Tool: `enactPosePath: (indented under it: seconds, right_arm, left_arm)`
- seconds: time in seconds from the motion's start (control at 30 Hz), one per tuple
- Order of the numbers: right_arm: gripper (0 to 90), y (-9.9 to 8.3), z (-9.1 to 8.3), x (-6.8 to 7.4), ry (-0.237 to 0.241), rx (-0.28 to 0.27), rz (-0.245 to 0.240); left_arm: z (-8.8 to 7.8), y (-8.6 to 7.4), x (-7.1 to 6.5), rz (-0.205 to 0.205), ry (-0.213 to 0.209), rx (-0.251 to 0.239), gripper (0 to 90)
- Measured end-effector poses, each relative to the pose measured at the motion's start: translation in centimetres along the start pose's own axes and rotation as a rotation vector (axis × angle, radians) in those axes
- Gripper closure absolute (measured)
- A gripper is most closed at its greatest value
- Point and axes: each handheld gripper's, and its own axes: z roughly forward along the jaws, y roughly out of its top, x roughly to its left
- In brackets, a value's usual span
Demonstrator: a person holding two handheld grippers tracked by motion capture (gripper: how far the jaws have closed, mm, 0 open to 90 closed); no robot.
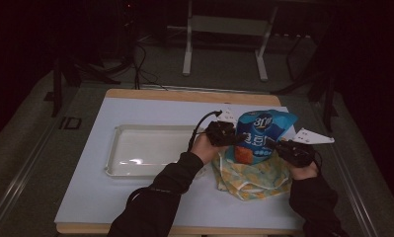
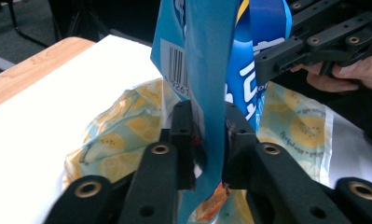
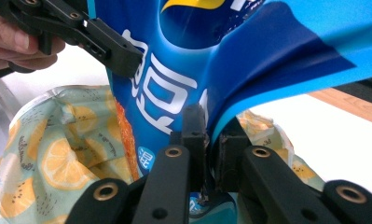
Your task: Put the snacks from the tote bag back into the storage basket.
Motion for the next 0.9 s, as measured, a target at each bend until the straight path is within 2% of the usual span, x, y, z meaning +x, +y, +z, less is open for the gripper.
enactPosePath:
  seconds: [0.17, 0.57, 0.9]
  right_arm:
    - [87.8, 0.1, 0.1, 0.2, -0.012, -0.002, 0.004]
    - [88.6, 0.4, 0.0, 0.4, -0.024, -0.008, -0.002]
    - [88.8, 1.6, -0.9, 0.4, -0.027, -0.037, -0.006]
  left_arm:
    - [0.0, 0.0, -0.3, 0.000, 0.023, 0.002, 83.8]
    - [-0.1, 0.3, -0.4, -0.016, 0.030, -0.003, 86.2]
    - [-1.1, 1.8, -0.8, -0.019, 0.032, -0.025, 86.8]
